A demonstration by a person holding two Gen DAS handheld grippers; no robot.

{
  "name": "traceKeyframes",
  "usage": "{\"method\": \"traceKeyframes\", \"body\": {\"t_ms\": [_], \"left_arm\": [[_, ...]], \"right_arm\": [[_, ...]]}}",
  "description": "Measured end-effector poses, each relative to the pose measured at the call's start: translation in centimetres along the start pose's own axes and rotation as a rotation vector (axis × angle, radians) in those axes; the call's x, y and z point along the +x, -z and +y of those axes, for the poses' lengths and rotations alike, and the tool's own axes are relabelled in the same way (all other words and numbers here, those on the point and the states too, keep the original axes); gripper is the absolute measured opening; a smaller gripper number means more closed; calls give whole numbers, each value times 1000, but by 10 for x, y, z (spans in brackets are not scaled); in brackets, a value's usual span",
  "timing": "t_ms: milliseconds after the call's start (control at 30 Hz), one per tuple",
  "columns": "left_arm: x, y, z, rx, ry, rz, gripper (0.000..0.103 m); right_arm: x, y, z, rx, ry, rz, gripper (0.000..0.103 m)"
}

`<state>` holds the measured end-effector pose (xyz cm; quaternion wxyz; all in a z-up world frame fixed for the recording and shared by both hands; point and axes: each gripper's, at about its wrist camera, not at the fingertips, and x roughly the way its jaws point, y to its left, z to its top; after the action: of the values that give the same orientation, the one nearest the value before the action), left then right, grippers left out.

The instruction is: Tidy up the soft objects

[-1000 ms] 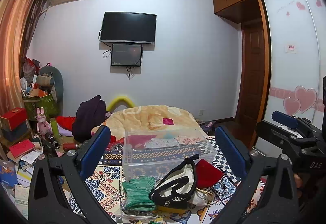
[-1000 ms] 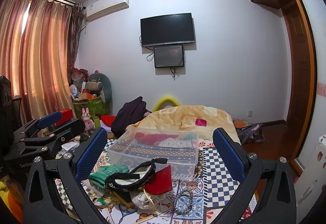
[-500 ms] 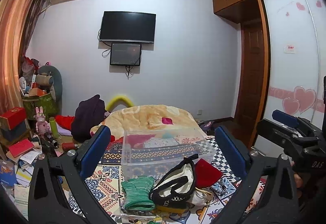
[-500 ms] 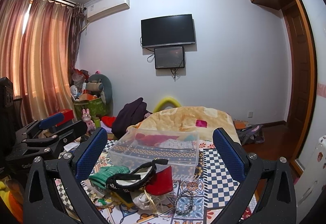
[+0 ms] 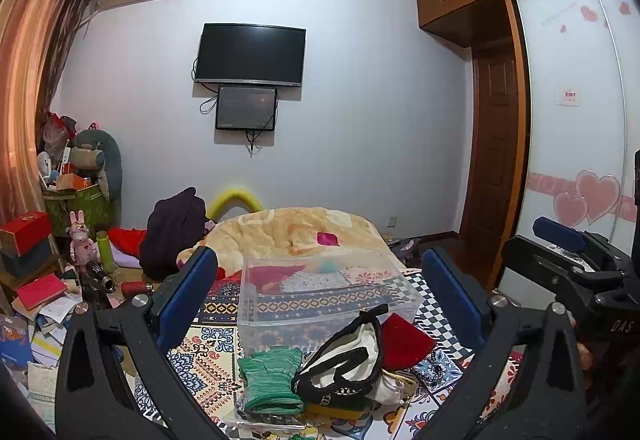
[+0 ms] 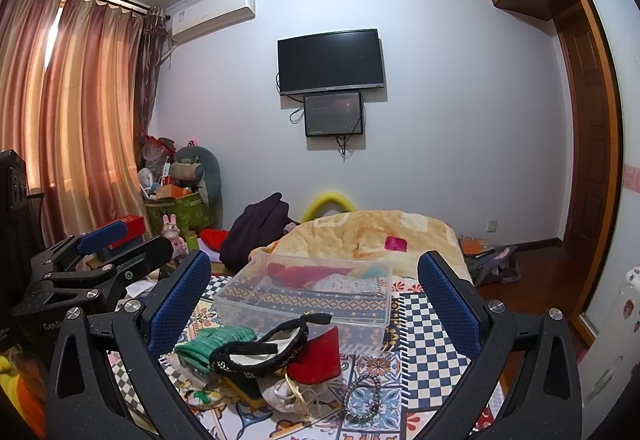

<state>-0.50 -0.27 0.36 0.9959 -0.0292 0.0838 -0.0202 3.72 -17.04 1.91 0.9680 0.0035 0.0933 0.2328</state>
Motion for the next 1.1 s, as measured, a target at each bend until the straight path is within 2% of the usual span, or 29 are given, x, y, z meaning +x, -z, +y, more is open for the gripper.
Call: {"method": "traceKeyframes", "body": {"t_ms": [733, 933, 1100], "left_arm": [[6, 2, 2, -1, 1, 18, 103], [19, 14, 8, -3, 6, 67, 103], [38, 36, 19, -13, -8, 146, 103]], "right_arm": [[0, 2, 1, 2, 3, 1, 103], [15, 12, -9, 20, 29, 52, 103], [34, 29, -21, 30, 52, 127, 103]]}}
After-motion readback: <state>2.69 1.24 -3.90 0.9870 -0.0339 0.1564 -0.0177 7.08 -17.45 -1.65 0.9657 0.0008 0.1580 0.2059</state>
